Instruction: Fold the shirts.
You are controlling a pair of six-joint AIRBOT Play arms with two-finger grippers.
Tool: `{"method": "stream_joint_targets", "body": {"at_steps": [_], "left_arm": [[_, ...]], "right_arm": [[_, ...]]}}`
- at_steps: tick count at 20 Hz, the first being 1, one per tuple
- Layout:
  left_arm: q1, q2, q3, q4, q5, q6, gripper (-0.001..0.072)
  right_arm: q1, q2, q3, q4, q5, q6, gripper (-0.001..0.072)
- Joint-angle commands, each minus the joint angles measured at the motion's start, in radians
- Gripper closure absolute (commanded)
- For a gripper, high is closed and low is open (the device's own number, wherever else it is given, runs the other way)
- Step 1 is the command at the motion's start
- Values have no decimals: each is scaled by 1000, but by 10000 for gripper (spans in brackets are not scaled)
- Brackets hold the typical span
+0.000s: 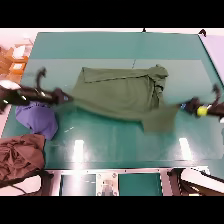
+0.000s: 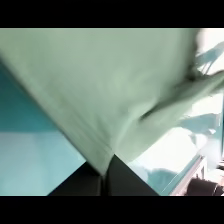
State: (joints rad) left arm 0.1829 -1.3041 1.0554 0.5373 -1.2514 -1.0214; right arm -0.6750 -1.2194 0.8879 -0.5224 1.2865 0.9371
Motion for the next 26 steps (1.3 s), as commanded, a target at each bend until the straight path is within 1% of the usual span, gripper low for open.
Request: {"method": "stream_joint_targets", "body": {"at_steps": [1,3,5,7,9,10,11,13,14,17,19,22,25,26], "left_arm": [[1,187,341,-26,-59,-75,684],[1,266,599,-26,-44,-109,684],[1,312,861,-17,-23,-139,684],[1,328,1085,-13,-10,-167,683],[1,350,1178,-5,31,-168,683],[1,370,1173,25,53,-172,683],[1,382,1163,93,58,-195,683],[1,389,1114,210,38,-241,683],[1,389,1067,246,29,-247,683],[1,370,829,264,30,-247,683],[1,314,681,250,30,-208,683],[-16,166,510,149,34,-106,683],[-101,-60,432,139,101,-23,683],[-121,-144,432,138,133,-17,683]], "right_arm": [[19,180,322,303,59,-22,693],[-18,282,545,356,-13,-14,694],[-69,370,723,354,-106,-14,693],[-139,445,845,348,-199,-14,693],[-182,496,925,291,-292,-14,693],[-181,510,945,267,-317,-14,693],[-181,515,955,255,-321,-14,693],[-181,514,943,220,-308,19,693],[-181,511,922,214,-298,31,693],[-172,511,747,232,-285,29,693],[-107,492,578,232,-305,-8,693],[42,394,329,210,-360,-64,693],[180,202,149,211,-513,-139,692],[211,122,129,211,-561,-155,693]]}}
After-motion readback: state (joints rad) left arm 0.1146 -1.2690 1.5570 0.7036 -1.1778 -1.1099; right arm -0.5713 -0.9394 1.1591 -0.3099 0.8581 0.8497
